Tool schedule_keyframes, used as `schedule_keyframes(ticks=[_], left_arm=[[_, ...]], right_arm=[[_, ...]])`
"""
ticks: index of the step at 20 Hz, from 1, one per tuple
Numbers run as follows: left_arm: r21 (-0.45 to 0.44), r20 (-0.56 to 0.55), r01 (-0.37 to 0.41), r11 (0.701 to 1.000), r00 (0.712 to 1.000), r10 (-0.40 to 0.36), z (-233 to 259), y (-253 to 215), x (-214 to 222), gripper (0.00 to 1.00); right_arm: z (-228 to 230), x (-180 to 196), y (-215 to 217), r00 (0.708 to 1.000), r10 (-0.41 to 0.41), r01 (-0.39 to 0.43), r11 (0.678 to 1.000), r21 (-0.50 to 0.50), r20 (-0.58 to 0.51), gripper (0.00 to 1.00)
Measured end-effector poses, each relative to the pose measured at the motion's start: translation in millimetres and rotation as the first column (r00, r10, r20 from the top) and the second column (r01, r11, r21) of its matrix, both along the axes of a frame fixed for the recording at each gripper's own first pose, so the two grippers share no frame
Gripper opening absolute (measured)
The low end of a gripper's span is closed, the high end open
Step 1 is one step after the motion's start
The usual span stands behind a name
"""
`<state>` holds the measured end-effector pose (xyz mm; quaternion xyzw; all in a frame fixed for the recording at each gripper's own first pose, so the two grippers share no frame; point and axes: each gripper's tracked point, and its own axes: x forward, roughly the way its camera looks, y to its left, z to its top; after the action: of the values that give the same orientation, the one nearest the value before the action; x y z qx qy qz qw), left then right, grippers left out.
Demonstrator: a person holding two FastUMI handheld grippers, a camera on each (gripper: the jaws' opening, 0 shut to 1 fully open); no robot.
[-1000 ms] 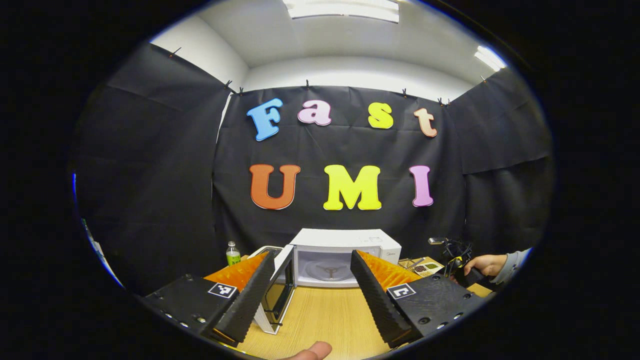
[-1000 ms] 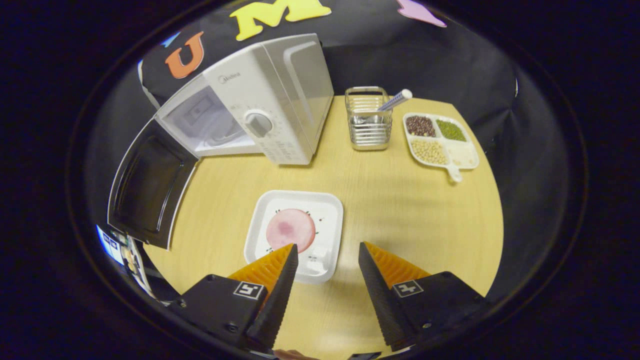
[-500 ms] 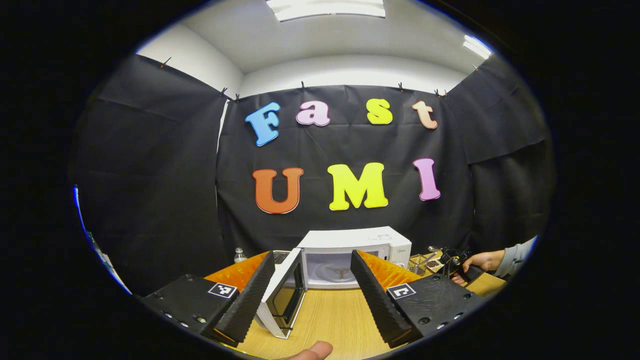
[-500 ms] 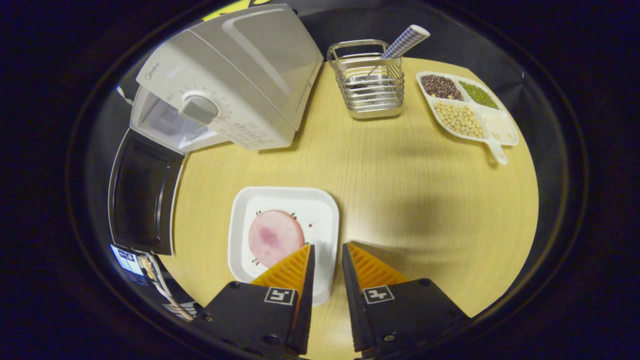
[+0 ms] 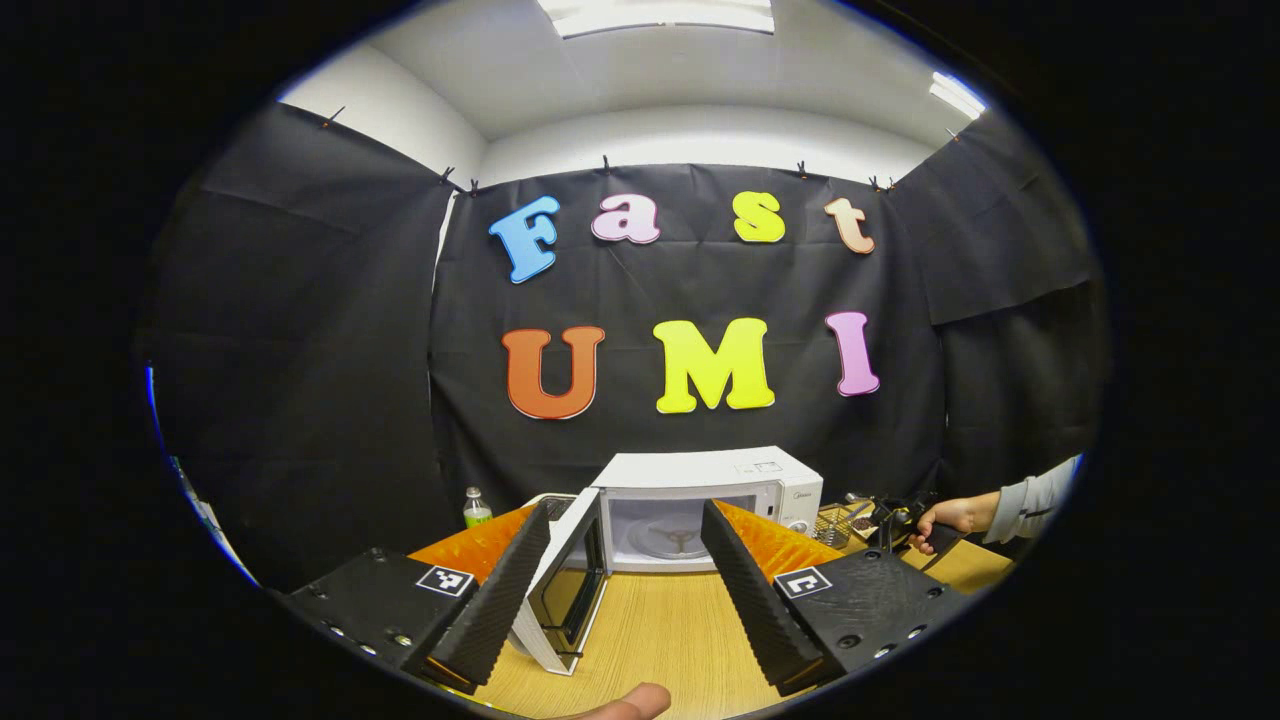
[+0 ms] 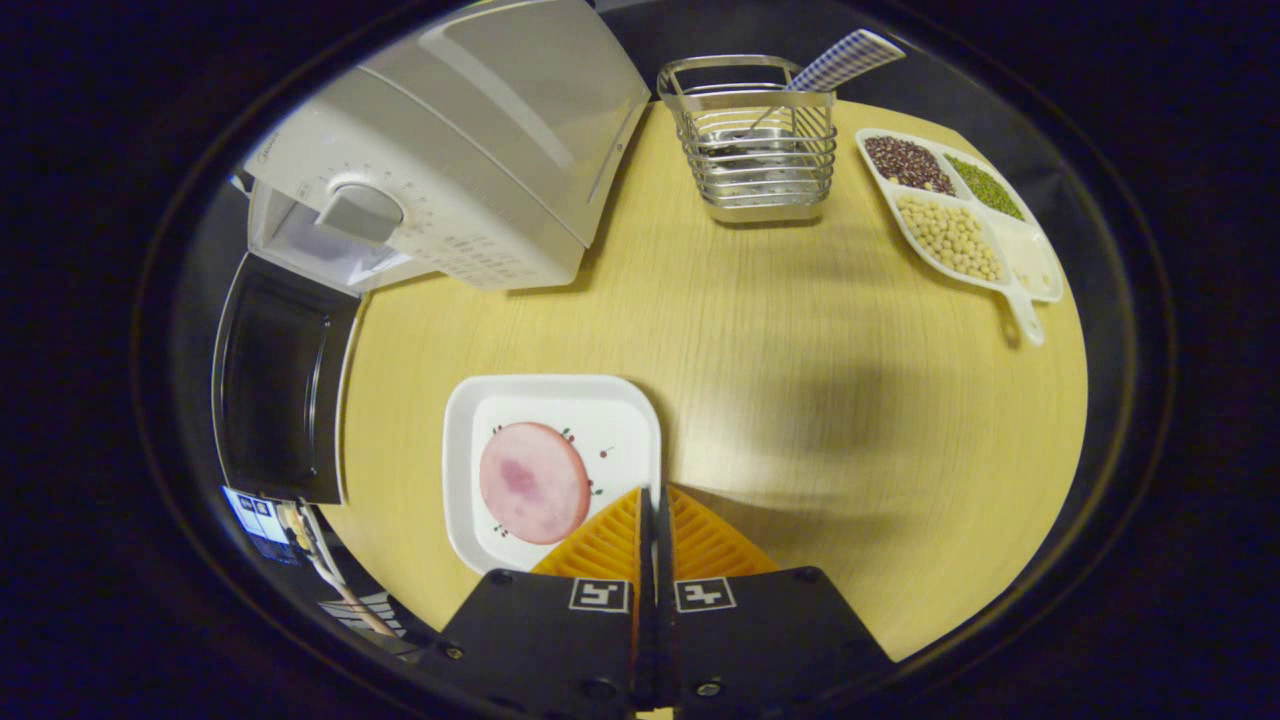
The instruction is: Open the microwave oven with the left hand, put the food in, and close the microwave oven.
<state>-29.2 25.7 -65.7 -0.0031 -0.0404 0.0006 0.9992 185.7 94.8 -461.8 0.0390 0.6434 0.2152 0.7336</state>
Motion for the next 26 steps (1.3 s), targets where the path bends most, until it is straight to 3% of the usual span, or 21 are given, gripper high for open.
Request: schedule_keyframes(ticks=[5,12,16,22,26], left_arm=[[-0.055,0.012,0.077,0.996,0.997,-0.076,6,-14,-4,0.93],[-0.056,0.023,0.12,0.991,0.993,-0.119,0,-19,-7,0.93],[-0.043,0.016,0.119,0.992,0.993,-0.119,-4,-12,-12,0.93],[-0.027,0.018,0.1,0.995,0.995,-0.099,-10,7,-21,0.93],[-0.03,0.016,0.089,0.996,0.996,-0.089,-16,25,-29,0.93]], right_arm=[[19,-24,17,0.991,-0.128,0.135,0.972,0.194,-0.049,0.04],[56,-59,33,0.959,-0.257,0.284,0.885,0.368,-0.123,0.04],[66,-68,45,0.91,-0.385,0.413,0.816,0.405,-0.152,0.03],[86,-76,88,0.843,-0.497,0.532,0.716,0.452,-0.205,0.04],[108,-76,125,0.82,-0.555,0.548,0.687,0.477,-0.141,0.04]])
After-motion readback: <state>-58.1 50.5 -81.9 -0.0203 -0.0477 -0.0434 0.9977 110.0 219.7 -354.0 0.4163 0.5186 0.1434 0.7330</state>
